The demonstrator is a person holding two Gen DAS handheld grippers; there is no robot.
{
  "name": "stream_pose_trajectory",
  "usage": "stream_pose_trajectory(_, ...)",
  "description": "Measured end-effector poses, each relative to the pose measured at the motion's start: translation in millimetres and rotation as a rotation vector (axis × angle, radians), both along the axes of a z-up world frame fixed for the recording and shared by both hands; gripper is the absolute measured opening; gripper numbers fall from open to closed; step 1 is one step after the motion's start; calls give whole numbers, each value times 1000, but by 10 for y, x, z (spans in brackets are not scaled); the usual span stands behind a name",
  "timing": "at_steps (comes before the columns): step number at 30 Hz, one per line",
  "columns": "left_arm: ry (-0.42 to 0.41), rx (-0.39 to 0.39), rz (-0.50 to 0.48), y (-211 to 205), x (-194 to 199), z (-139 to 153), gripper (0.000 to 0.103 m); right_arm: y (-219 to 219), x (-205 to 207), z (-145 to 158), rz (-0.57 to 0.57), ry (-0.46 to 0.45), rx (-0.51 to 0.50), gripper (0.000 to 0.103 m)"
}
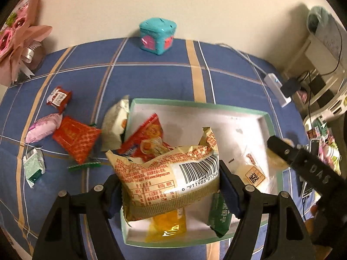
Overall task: Organize snacks
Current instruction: 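Carry the cream pack and pudding cup into the white tray and open both tools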
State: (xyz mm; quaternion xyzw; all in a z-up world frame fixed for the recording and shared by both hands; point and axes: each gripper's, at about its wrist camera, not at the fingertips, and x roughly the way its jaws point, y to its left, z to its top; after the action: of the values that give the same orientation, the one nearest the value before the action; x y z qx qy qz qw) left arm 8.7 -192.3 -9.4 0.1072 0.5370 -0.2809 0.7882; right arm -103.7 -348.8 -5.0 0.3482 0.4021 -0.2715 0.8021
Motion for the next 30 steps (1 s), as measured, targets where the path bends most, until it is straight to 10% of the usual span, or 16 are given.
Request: stream_pose_trajectory(30, 11, 82, -83, -385, -30, -345, 84, -34, 243, -324, 69, 87, 10, 50)
